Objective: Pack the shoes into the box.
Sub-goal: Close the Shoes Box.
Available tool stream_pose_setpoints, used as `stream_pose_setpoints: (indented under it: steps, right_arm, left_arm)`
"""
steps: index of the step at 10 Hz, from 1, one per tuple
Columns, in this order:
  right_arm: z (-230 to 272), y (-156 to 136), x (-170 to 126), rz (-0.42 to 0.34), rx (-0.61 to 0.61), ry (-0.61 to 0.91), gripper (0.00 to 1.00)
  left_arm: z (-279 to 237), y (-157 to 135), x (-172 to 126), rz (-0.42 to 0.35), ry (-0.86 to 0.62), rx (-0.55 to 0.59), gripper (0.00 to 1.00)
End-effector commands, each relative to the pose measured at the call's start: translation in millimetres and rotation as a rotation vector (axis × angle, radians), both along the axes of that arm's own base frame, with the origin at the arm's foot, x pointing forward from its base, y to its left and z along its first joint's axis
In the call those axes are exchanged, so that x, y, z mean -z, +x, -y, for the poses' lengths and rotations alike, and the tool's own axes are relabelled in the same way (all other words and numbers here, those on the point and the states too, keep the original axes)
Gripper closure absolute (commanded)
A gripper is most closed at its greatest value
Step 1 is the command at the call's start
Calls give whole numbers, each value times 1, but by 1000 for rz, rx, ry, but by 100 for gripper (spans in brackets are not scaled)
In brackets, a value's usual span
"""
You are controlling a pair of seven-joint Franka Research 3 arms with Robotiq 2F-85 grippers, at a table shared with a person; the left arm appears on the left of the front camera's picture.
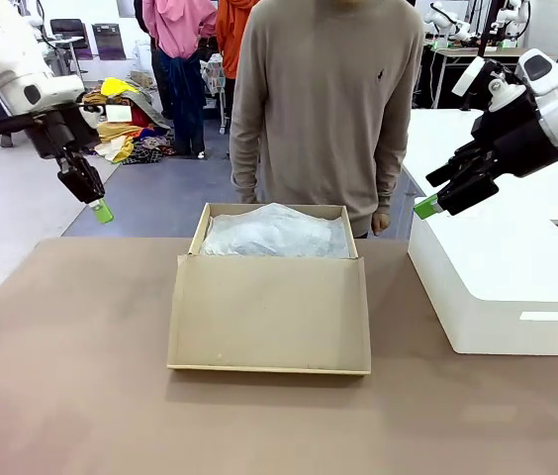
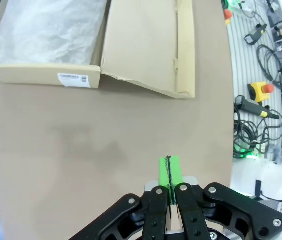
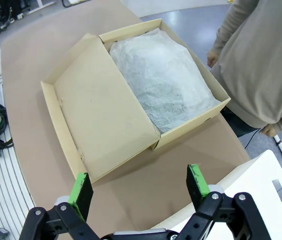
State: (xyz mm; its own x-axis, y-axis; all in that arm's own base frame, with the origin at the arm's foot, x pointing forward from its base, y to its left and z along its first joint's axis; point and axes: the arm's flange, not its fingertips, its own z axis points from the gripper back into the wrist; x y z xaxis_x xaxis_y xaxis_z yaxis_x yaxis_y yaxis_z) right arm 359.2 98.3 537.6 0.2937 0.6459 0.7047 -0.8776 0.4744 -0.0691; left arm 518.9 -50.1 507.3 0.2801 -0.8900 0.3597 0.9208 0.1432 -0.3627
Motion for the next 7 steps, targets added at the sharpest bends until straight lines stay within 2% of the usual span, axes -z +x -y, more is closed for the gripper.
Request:
stream_pose_setpoints:
  steps: [1, 7]
  right_arm:
    - [0, 3, 1, 9, -19, 20, 0]
    - [0, 3, 1, 9, -19, 20, 0]
  left_arm:
    - [-6, -2, -4, 5, 19, -26, 100]
    - [1, 0, 1, -2, 2, 1, 100]
